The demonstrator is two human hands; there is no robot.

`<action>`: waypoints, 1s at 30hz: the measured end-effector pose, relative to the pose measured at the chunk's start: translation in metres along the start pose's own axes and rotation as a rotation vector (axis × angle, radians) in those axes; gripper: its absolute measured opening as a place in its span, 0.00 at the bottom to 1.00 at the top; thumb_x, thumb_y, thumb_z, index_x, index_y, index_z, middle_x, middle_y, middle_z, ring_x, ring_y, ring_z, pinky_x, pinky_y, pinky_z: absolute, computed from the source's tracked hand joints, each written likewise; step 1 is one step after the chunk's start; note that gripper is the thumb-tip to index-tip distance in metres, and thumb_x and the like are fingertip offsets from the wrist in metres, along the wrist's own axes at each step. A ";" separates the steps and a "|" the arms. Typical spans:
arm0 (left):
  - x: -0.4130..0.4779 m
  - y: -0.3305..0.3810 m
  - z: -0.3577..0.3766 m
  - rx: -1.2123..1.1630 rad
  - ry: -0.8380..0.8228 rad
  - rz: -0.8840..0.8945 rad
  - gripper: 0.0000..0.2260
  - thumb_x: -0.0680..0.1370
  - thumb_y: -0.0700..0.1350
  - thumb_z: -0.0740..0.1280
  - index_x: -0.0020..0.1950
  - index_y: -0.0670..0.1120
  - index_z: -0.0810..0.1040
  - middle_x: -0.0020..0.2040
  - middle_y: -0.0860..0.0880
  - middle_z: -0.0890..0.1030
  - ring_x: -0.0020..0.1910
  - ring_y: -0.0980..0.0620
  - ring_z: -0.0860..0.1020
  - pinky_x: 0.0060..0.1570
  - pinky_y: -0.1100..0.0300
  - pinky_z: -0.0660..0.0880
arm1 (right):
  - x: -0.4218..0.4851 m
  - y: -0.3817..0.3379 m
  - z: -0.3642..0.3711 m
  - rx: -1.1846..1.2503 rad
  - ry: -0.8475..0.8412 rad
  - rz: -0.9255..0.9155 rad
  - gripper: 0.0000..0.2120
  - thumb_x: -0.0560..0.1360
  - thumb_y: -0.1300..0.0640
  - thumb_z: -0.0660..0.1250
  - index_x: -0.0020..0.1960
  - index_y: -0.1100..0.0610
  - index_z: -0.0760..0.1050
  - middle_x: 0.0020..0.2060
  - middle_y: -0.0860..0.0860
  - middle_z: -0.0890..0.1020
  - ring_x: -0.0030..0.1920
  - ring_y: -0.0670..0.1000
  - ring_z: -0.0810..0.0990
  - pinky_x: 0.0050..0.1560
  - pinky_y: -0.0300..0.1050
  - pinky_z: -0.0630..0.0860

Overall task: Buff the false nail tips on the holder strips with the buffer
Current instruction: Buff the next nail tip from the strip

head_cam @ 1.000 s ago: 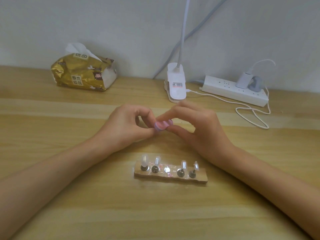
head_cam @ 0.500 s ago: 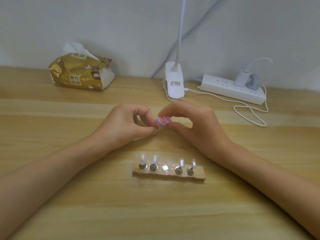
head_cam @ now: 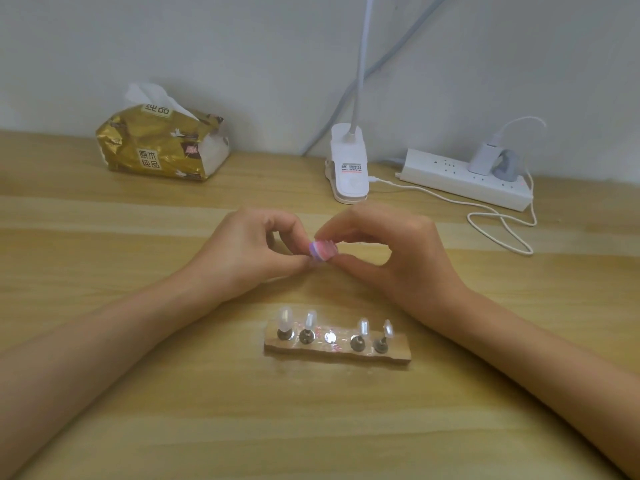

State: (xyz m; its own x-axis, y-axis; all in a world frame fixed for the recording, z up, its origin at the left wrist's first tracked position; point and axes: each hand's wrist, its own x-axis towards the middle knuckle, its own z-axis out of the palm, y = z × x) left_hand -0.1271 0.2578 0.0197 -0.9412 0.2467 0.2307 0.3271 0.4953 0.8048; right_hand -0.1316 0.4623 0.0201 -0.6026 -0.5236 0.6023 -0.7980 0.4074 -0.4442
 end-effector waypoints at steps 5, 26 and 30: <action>0.000 0.001 0.000 0.020 0.007 -0.006 0.09 0.69 0.41 0.78 0.34 0.49 0.80 0.21 0.62 0.72 0.21 0.60 0.65 0.23 0.73 0.59 | 0.001 -0.001 -0.002 0.048 -0.017 0.055 0.03 0.76 0.65 0.73 0.47 0.60 0.81 0.42 0.50 0.84 0.44 0.49 0.83 0.53 0.44 0.81; -0.003 0.001 0.000 0.127 0.059 0.116 0.08 0.67 0.44 0.77 0.33 0.53 0.80 0.33 0.48 0.79 0.30 0.54 0.63 0.32 0.61 0.63 | 0.000 0.001 0.003 0.046 0.018 0.078 0.04 0.74 0.65 0.75 0.47 0.62 0.81 0.44 0.50 0.85 0.46 0.46 0.84 0.53 0.38 0.80; -0.002 0.001 0.001 0.113 0.032 0.112 0.08 0.68 0.47 0.78 0.33 0.52 0.80 0.35 0.43 0.79 0.30 0.53 0.63 0.33 0.58 0.63 | -0.001 0.003 0.001 0.037 -0.005 0.046 0.04 0.74 0.66 0.75 0.48 0.62 0.82 0.44 0.51 0.85 0.46 0.48 0.84 0.53 0.43 0.81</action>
State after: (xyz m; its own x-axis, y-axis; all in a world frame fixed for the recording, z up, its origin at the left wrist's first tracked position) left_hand -0.1246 0.2583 0.0199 -0.9001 0.2794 0.3344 0.4356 0.5571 0.7070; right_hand -0.1332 0.4638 0.0176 -0.6386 -0.5087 0.5774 -0.7693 0.4033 -0.4955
